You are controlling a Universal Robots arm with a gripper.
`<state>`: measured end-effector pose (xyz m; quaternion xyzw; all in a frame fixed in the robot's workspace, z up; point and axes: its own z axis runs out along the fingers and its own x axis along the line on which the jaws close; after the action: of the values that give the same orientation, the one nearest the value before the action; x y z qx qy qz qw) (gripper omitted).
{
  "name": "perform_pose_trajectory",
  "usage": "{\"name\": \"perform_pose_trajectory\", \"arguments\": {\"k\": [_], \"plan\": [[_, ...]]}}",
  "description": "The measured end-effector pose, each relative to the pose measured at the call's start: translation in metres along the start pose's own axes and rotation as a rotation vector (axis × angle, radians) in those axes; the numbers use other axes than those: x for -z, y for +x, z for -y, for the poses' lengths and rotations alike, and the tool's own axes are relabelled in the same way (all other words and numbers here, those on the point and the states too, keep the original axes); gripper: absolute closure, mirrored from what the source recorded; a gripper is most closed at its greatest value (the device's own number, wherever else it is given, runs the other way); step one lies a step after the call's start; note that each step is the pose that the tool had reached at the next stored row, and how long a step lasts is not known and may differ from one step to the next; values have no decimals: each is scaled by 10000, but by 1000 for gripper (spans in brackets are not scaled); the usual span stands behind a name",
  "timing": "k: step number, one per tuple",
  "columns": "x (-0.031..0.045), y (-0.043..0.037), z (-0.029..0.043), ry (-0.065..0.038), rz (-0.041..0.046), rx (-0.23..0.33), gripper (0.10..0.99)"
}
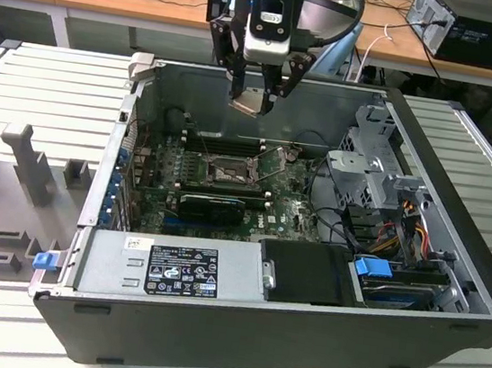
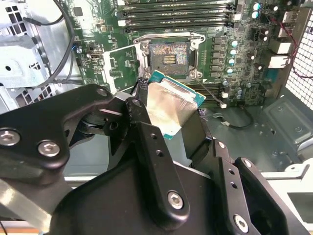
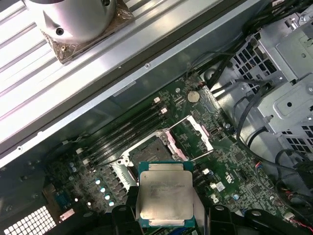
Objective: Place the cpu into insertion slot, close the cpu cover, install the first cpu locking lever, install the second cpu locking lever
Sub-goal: 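Place the cpu into insertion slot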
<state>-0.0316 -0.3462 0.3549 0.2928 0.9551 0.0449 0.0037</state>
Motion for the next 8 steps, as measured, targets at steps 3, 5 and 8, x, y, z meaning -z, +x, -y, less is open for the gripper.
{"name": "perform_pose_trajectory", "arguments": {"k": [3, 5, 8], "plan": [[-1, 0, 0, -3, 10, -118, 565], [-2, 0, 0, -4, 17, -184, 565], [-4, 0, 1, -8, 33, -366, 565]]}}
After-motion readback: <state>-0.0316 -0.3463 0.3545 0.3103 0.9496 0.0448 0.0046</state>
